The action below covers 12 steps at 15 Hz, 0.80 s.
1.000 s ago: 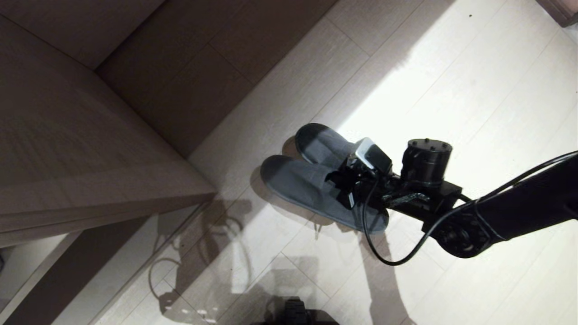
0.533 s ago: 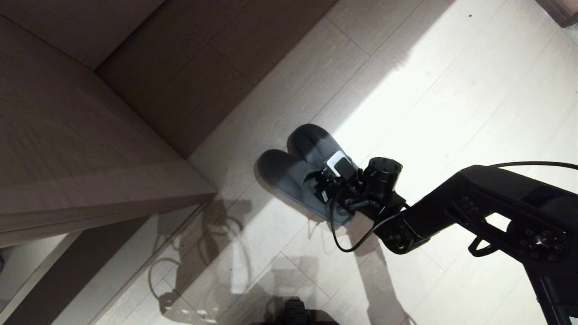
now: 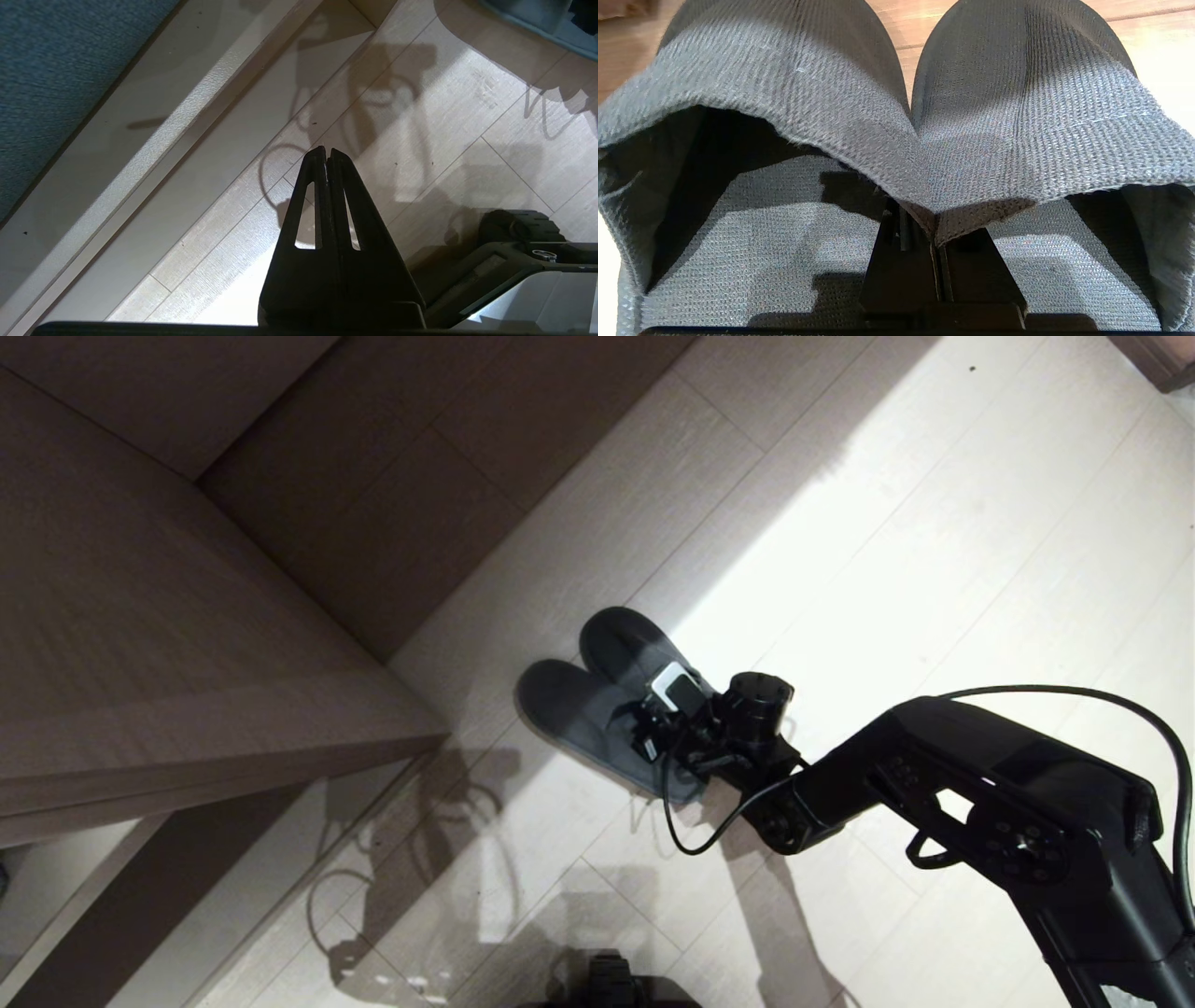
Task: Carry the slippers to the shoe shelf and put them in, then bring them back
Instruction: Place the slippers on the floor
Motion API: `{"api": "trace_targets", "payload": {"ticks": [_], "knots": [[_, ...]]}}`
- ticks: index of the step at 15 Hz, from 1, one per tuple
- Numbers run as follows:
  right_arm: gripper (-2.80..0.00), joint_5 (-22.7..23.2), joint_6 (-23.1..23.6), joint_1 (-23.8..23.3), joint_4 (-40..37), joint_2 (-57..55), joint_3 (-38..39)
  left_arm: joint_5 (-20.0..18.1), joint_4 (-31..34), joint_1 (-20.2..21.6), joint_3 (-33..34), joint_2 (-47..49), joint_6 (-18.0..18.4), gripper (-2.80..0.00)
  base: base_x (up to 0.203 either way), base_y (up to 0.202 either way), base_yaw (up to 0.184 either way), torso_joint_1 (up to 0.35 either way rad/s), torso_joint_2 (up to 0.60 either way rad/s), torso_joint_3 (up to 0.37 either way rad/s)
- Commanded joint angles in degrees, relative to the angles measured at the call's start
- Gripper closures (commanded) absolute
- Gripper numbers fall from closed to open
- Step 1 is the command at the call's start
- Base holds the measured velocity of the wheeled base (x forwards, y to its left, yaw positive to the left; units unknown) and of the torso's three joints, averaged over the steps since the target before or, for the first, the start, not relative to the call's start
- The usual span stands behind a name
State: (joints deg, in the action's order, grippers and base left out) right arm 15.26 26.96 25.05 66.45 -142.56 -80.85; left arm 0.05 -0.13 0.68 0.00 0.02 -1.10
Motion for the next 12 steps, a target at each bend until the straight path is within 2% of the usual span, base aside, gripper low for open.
{"api": "trace_targets", "payload": {"ticks": [1,7,12], "knots": [[-2.8,0.2,0.3,0.0,0.3,-1.1,-0.9,0.0,0.0,0.0,0.0,0.0,0.0,0.0,0.0,0.0,0.0,0.0,0.0,0.0],[-2.8,0.4,0.4,-0.1,-2.0,-1.1,-1.3,0.0,0.0,0.0,0.0,0.0,0.0,0.0,0.0,0.0,0.0,0.0,0.0,0.0],[-2.8,0.6,1.2,-0.1,-2.6,1.4,3.8,0.0,0.0,0.0,0.0,0.1,0.0,0.0,0.0,0.0,0.0,0.0,0.0,0.0]]}}
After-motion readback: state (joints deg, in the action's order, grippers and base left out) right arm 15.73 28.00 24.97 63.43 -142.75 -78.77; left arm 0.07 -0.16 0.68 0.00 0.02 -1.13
